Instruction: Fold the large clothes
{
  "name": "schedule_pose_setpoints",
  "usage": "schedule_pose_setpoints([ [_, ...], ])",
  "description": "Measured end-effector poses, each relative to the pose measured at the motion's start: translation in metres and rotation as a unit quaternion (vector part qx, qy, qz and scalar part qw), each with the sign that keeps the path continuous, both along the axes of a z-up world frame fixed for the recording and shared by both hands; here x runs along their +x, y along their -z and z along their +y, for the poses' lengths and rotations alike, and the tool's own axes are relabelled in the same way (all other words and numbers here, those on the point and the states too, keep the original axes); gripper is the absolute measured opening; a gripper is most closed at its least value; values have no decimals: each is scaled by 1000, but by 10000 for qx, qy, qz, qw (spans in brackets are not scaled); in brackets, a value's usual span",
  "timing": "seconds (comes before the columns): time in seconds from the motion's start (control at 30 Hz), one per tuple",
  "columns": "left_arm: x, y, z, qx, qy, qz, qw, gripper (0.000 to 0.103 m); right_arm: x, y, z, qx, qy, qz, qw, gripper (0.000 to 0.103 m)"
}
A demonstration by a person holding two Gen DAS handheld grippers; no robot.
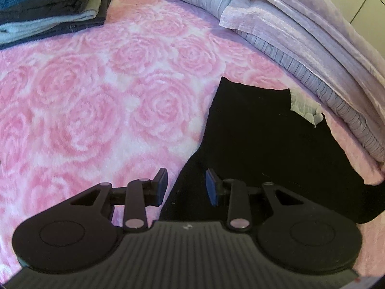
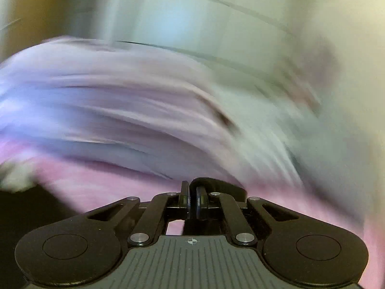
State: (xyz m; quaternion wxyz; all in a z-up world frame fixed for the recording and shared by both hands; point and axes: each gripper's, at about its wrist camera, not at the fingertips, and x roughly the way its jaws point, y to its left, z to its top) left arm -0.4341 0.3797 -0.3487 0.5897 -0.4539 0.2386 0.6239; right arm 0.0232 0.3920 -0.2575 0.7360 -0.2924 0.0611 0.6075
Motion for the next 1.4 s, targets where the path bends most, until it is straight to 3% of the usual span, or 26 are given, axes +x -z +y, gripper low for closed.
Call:
schedule_pose_setpoints([
  [0.07, -5, 0, -3, -27, -66, -87, 9999, 30, -69, 4, -10, 35, -1078, -238, 9939, 1],
  [0.13, -10, 1, -4, -70, -99, -137, 9998, 30, -129, 14, -26, 20, -2074, -115, 9782, 1],
  [0.2, -13, 4, -6, -98, -100, -145, 9998, 29, -185, 39, -37, -475, -2924, -330, 9545, 26],
  [0.23, -14, 5, -6, -125, -89, -179, 9997, 29, -209, 57, -40, -816, -3152, -528, 9440, 62],
  [0.27, -15, 6, -6, -161, -64, -232, 9996, 29, -225, 74, -44, -1041, -3293, -704, 9358, 72],
  [0.33, -17, 8, -7, -184, 17, -312, 9993, 29, -240, 101, -49, -1442, -3406, -1021, 9235, 72],
  [0.4, -15, 8, -6, -160, 210, -342, 9991, 29, -228, 114, -50, -1741, -3232, -917, 9256, 72],
  [0.47, -11, 7, -3, -99, 437, -390, 9982, 29, -201, 113, -48, -1907, -2870, -601, 9368, 72],
  [0.63, 10, 5, 22, 54, 751, -1063, 9915, 30, -120, 101, -30, -2027, -1651, 54, 9652, 72],
  [0.83, 48, 10, 80, 119, 885, -1055, 9904, 43, -49, 89, -11, -2049, -345, 659, 9760, 72],
  [0.97, 58, 8, 118, 420, 1029, -586, 9921, 51, -30, 87, -19, -2023, 33, 732, 9766, 72],
  [1.13, 83, 18, 143, 369, 1474, -187, 9882, 51, -25, 96, -29, -2243, 193, 888, 9703, 72],
  [1.27, 125, 27, 131, 333, 2033, 829, 9750, 53, -28, 103, -45, -2378, 214, 1001, 9659, 72],
  [1.4, 132, 38, 97, 176, 2102, 1942, 9580, 53, -27, 106, -49, -2426, 151, 1049, 9643, 72],
])
